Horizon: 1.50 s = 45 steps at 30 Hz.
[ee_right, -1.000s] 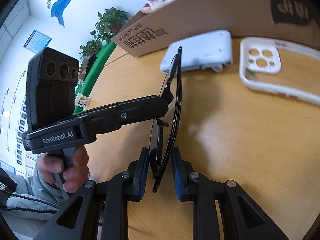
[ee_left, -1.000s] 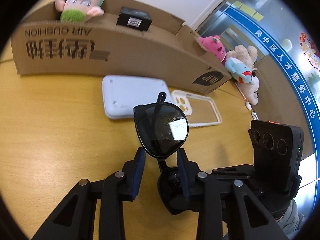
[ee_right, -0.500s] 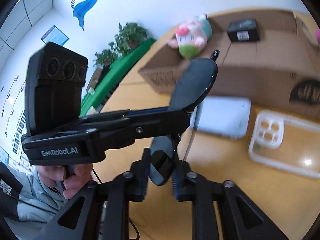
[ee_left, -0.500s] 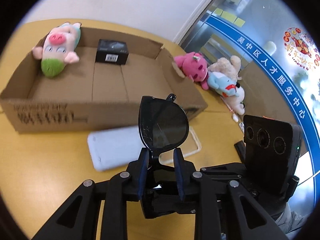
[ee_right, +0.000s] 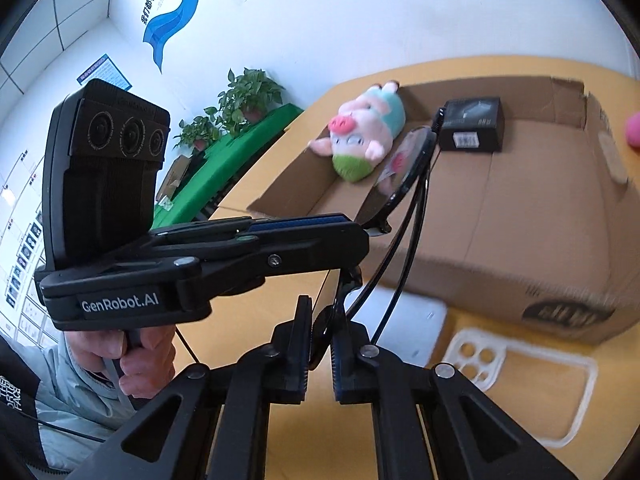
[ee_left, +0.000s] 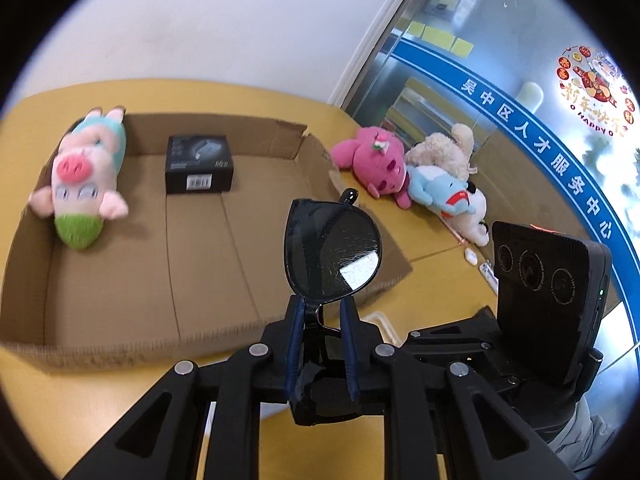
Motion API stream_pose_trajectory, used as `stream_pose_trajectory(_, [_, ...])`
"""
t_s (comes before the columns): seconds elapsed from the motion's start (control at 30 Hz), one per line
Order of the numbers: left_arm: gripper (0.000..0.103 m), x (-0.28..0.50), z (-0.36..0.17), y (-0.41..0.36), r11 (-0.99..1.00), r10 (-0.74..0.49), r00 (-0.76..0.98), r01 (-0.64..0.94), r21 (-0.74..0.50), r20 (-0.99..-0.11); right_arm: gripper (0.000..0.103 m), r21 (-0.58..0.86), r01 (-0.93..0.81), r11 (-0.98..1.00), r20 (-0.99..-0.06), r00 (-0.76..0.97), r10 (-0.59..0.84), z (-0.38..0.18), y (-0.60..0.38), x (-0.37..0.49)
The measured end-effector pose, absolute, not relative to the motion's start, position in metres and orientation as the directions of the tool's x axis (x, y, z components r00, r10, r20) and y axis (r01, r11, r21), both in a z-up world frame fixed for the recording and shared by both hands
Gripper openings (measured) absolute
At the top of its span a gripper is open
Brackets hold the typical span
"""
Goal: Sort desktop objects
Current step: 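Lift the sunglasses with the right gripper and carry them over the box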
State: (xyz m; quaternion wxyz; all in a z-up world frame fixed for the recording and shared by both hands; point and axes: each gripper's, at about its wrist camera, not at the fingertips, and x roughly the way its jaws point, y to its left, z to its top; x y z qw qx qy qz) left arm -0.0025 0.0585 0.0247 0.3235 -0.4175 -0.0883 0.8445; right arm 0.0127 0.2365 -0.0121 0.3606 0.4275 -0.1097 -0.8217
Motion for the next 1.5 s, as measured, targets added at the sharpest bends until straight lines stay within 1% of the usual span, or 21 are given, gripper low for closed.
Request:
stream_pose_trajectory(0.03, [0.014,-0.007,0.027,0.06,-0.775,0.62,-0.445,-0.476,-0.416,-0.646,0.007,0.474,0.504,-0.722,-0.627,-0.383,-0.679,-0.007,0.238,0.007])
stream_pose_trajectory(0.07, [0.007,-0.012,0.031,0.061,-0.777,0.617,-0.452,-0.479,-0.408,-0.644,0.007,0.465,0.507,-0.726,-0.629,-0.388,-0.674,-0.005,0.239,0.002])
stream_pose_trajectory(0.1, [0.003,-0.018,0.036,0.063,-0.784,0.609,-0.466,-0.479,-0.396,-0.642,0.007,0.449,0.51,-0.734,-0.634,-0.397,-0.664,0.0,0.241,-0.007])
stream_pose_trajectory(0.2, [0.003,-0.042,0.047,0.068,-0.746,0.656,-0.442,-0.503,-0.436,-0.612,0.007,0.423,0.519,-0.743,-0.637,-0.412,-0.651,0.012,0.247,-0.029])
stream_pose_trajectory(0.3, [0.003,-0.068,0.051,0.078,-0.746,0.654,-0.443,-0.509,-0.429,-0.613,0.007,0.387,0.523,-0.759,-0.655,-0.423,-0.626,0.02,0.251,-0.054])
stream_pose_trajectory(0.4, [0.003,-0.087,0.05,0.084,-0.744,0.658,-0.441,-0.506,-0.437,-0.61,0.005,0.384,0.513,-0.767,-0.67,-0.416,-0.614,0.021,0.259,-0.084])
stream_pose_trajectory(0.5, [0.003,-0.112,0.04,0.081,-0.735,0.675,-0.431,-0.466,-0.492,-0.6,0.003,0.403,0.481,-0.778,-0.676,-0.417,-0.608,0.015,0.269,-0.116])
stream_pose_trajectory(0.67, [0.003,-0.156,0.016,0.072,-0.77,0.638,-0.424,-0.38,-0.513,-0.644,0.002,0.439,0.397,-0.806,-0.69,-0.425,-0.586,-0.003,0.285,-0.165])
stream_pose_trajectory(0.83, [0.003,-0.176,-0.004,0.073,-0.791,0.611,-0.405,-0.349,-0.502,-0.681,0.002,0.416,0.312,-0.854,-0.751,-0.411,-0.516,-0.031,0.296,-0.202])
stream_pose_trajectory(0.93, [0.003,-0.177,-0.013,0.072,-0.809,0.584,-0.389,-0.35,-0.472,-0.712,0.006,0.409,0.331,-0.85,-0.769,-0.377,-0.516,-0.037,0.3,-0.202])
stream_pose_trajectory(1.0, [0.003,-0.177,-0.02,0.071,-0.815,0.573,-0.365,-0.345,-0.465,-0.734,0.007,0.342,0.378,-0.86,-0.797,-0.368,-0.478,-0.034,0.296,-0.195])
stream_pose_trajectory(1.03, [0.003,-0.177,-0.023,0.07,-0.818,0.568,-0.357,-0.34,-0.464,-0.742,0.019,0.299,0.411,-0.861,-0.819,-0.353,-0.453,-0.033,0.292,-0.191])
stream_pose_trajectory(1.07, [0.003,-0.176,-0.026,0.07,-0.823,0.56,-0.35,-0.336,-0.457,-0.751,0.028,0.27,0.431,-0.861,-0.831,-0.347,-0.434,-0.033,0.29,-0.187])
stream_pose_trajectory(1.1, [0.004,-0.175,-0.027,0.07,-0.827,0.554,-0.343,-0.336,-0.451,-0.759,0.047,0.216,0.458,-0.862,-0.848,-0.35,-0.398,-0.032,0.288,-0.182])
stream_pose_trajectory(1.13, [0.006,-0.173,-0.029,0.069,-0.827,0.552,-0.337,-0.338,-0.449,-0.763,0.063,0.169,0.48,-0.861,-0.86,-0.355,-0.367,-0.032,0.286,-0.179])
stream_pose_trajectory(1.17, [0.006,-0.172,-0.03,0.069,-0.827,0.551,-0.334,-0.339,-0.448,-0.764,0.067,0.106,0.51,-0.854,-0.873,-0.363,-0.325,-0.031,0.283,-0.174])
stream_pose_trajectory(1.27, [0.006,-0.166,-0.032,0.065,-0.829,0.549,-0.332,-0.335,-0.448,-0.767,0.068,0.051,0.595,-0.802,-0.903,-0.316,-0.292,-0.035,0.274,-0.165])
stream_pose_trajectory(1.33, [0.006,-0.164,-0.033,0.062,-0.829,0.55,-0.332,-0.329,-0.452,-0.767,0.071,-0.017,0.662,-0.749,-0.927,-0.291,-0.236,-0.043,0.263,-0.158])
stream_pose_trajectory(1.4, [0.006,-0.163,-0.032,0.06,-0.829,0.55,-0.331,-0.326,-0.454,-0.767,0.071,-0.118,0.704,-0.701,-0.949,-0.288,-0.129,-0.063,0.252,-0.159])
stream_pose_trajectory(1.47, [0.006,-0.16,-0.031,0.059,-0.831,0.547,-0.333,-0.328,-0.45,-0.768,0.056,-0.128,0.711,-0.691,-0.973,-0.226,-0.053,-0.084,0.25,-0.168])
stream_pose_trajectory(1.5, [0.006,-0.158,-0.03,0.059,-0.831,0.547,-0.333,-0.332,-0.447,-0.768,0.042,-0.12,0.691,-0.713,-0.98,-0.195,-0.024,-0.094,0.254,-0.177])
